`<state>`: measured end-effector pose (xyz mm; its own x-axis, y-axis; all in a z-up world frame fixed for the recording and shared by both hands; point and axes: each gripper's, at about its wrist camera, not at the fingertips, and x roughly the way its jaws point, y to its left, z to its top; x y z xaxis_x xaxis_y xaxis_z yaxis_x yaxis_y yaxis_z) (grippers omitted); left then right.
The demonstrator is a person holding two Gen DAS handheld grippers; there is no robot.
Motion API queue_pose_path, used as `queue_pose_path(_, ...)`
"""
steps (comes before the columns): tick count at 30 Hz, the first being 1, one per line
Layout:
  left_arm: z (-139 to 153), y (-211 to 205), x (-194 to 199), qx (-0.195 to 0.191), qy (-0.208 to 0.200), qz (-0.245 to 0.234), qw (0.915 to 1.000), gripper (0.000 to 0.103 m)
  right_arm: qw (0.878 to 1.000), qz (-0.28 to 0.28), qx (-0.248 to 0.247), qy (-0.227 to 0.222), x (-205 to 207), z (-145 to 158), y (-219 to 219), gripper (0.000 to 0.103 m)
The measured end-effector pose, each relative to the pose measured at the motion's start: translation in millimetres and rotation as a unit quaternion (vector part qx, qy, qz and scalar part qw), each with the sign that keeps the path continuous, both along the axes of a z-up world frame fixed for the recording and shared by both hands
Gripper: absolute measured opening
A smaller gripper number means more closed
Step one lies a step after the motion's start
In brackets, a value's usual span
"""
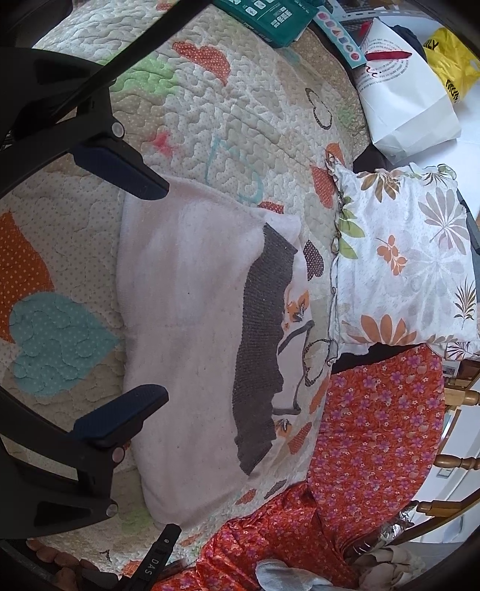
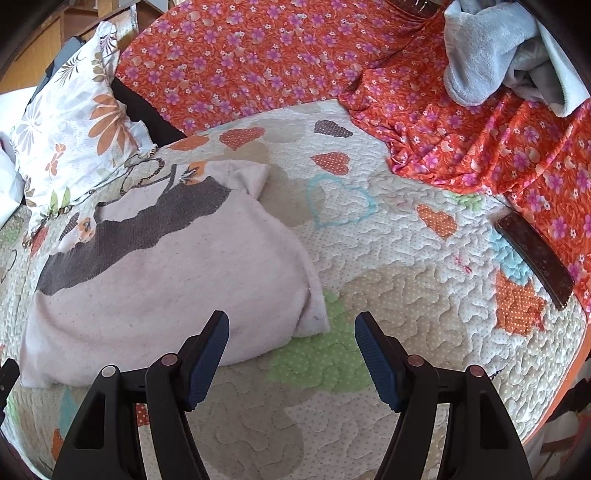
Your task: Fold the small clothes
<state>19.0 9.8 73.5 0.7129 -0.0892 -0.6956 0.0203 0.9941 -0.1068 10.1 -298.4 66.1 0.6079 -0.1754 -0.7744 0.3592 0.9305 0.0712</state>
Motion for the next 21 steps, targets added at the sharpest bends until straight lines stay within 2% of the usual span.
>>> queue_pose_path(4,-0.3,-1.0,-2.8,0.025,-0.008,0.004,0.9997,0.100,1.000,0.014,0.005,-0.012,-3.3,5.1,6.1,0.075)
queue_pose_path(7,-3.1,-0.6,-0.6,0.026,-0.002,-0.001,0.9997,0.100,0.999,0.035,0.023,-0.019,-5.7,7.1,13.0,0.076)
queue_pose_path(10,-7.6,-0.8,5.5,0.036,0.006,0.006,0.9993,0.100,0.999,0.051,-0.003,-0.016,-3.6,4.7,23.5,0.076)
queue_pose_path(12,-10.2,1.3,8.4,0.033,0.014,0.012,0.9993,0.100,0.998,0.055,-0.011,-0.014,-1.7,2.8,27.3,0.076)
queue_pose_path(21,-19.7,4.7,14.5,0.032,0.037,0.012,0.9987,0.100,0.997,0.078,0.014,-0.021,1.8,3.1,35.8,0.076)
